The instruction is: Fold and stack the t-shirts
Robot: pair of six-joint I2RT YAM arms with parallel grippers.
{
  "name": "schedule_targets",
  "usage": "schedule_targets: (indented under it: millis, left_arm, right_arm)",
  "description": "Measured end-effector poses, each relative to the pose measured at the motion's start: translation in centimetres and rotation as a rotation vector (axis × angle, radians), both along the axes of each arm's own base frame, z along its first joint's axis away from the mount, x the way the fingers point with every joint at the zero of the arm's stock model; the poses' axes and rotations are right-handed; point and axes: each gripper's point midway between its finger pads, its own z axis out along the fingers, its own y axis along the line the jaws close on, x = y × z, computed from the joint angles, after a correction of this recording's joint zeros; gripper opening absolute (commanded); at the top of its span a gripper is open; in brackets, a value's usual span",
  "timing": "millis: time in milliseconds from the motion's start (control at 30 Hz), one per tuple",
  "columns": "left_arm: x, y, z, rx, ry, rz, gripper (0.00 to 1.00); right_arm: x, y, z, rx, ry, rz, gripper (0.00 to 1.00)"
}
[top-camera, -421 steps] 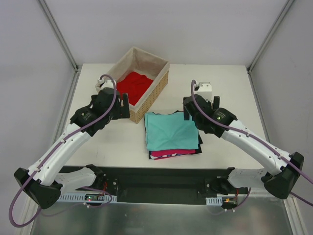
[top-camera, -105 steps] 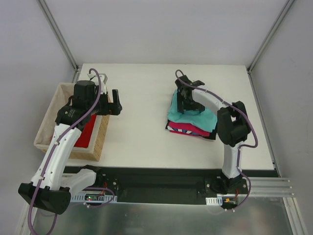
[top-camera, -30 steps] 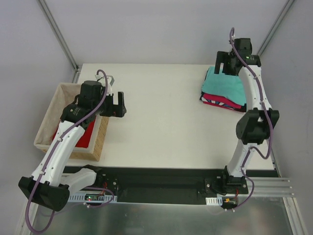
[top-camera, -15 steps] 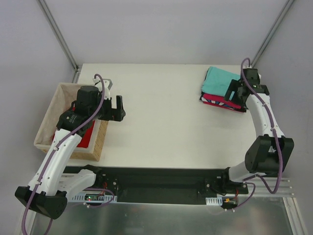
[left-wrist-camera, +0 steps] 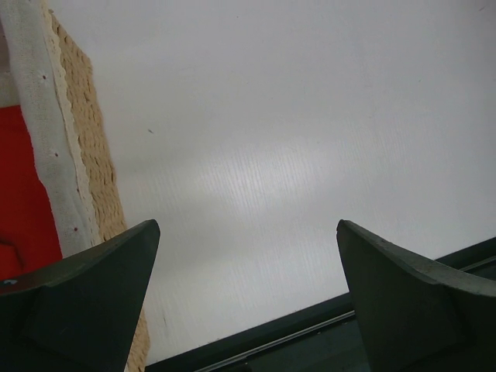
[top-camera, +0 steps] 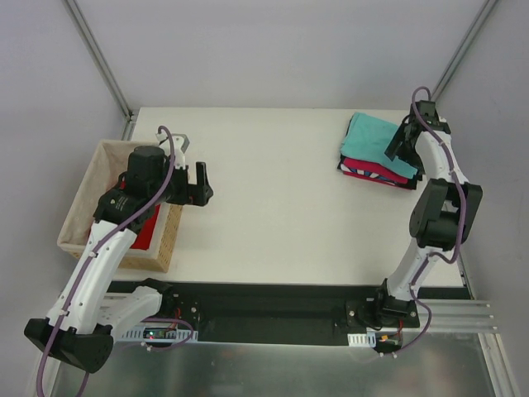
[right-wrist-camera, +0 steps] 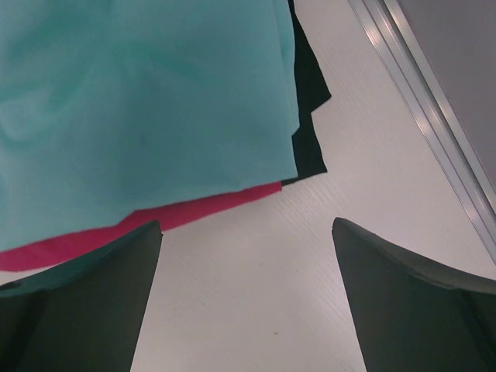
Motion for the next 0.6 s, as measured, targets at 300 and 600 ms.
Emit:
schedule_targets:
  millis: [300, 600]
  left_arm:
    - [-0.6, -0.8, -0.2, -0.032, -0.001, -0.035, 0.99]
    - [-1.0, -1.5, -1.0, -0.041, 0.025, -0.065, 0.99]
  right_arm:
    - [2.9, -1.0, -3.2, -0.005, 0.054, -0.019, 0.97]
    - [2.3, -2.8, -2.9, -0.056, 0.070, -0.063, 0.97]
